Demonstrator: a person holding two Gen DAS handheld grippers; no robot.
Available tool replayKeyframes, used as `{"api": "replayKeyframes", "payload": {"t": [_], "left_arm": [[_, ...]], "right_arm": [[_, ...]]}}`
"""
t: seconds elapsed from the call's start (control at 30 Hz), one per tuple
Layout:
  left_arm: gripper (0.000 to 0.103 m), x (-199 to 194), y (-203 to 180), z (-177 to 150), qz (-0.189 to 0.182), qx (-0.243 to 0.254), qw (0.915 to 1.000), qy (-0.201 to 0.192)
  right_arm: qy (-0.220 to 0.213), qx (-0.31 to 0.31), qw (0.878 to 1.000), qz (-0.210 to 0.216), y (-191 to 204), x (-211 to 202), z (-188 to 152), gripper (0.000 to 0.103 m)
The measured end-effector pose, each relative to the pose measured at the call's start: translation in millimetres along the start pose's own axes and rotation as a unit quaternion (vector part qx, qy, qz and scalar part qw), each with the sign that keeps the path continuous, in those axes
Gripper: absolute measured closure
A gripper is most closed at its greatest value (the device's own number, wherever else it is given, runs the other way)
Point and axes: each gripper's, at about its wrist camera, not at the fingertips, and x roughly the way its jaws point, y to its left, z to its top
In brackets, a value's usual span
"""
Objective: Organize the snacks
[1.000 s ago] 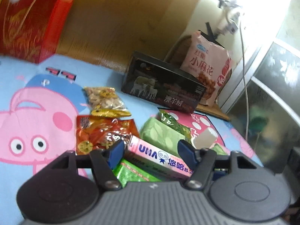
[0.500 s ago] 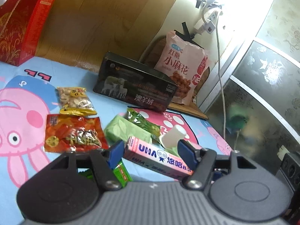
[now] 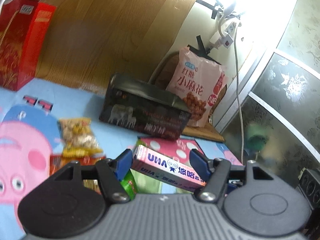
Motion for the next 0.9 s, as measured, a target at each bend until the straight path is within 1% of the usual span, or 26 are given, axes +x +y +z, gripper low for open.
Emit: {"api": "replayKeyframes", "payload": {"t": [0.17, 0.27, 0.33, 0.47, 0.57, 0.67, 0.77, 0.83, 0.9], "left_arm": [[0.040, 28.0, -4.7, 36.1, -0.001, 0.008, 1.0000, -0.003], [0.040, 48.4, -6.3, 59.9, -0.002, 0.014, 0.9998, -0.014], [0.040, 62.9, -5.7, 73.6, -0.001, 0.014, 0.9998, -0.017], [0.040, 96.1, 2.8, 96.2, -0.001, 0.001, 1.0000, -0.009], [0.040, 116.3, 9.1, 108.8, 0.004, -0.002, 1.0000, -0.002], [0.040, 133.9, 14.7, 117.2, 0.008, -0.006, 0.9999, 0.003], [0.034, 152.1, 19.7, 125.0, 0.012, -0.007, 0.9998, 0.012], [0.035, 162.3, 23.0, 128.2, 0.011, -0.010, 0.9996, 0.022], [0.035, 162.0, 23.7, 128.1, 0.010, -0.007, 0.9997, 0.021]], "right_arm": [[-0.027, 0.016, 0.999, -0.010, -21.6, 14.0, 24.6, 0.067], [-0.042, 0.022, 0.999, -0.017, -40.2, 26.2, 43.2, 0.067], [-0.047, 0.027, 0.998, -0.019, -52.6, 35.8, 54.6, 0.067], [-0.051, 0.036, 0.998, -0.026, -78.4, 63.1, 74.4, 0.067], [-0.045, 0.047, 0.998, -0.022, -98.2, 85.6, 85.9, 0.067], [-0.040, 0.055, 0.997, -0.023, -110.0, 101.5, 90.5, 0.067], [-0.034, 0.054, 0.998, -0.028, -119.2, 115.6, 96.5, 0.066], [-0.023, 0.058, 0.997, -0.050, -125.0, 128.5, 100.1, 0.065], [-0.024, 0.063, 0.996, -0.058, -131.0, 133.4, 102.0, 0.062]]}}
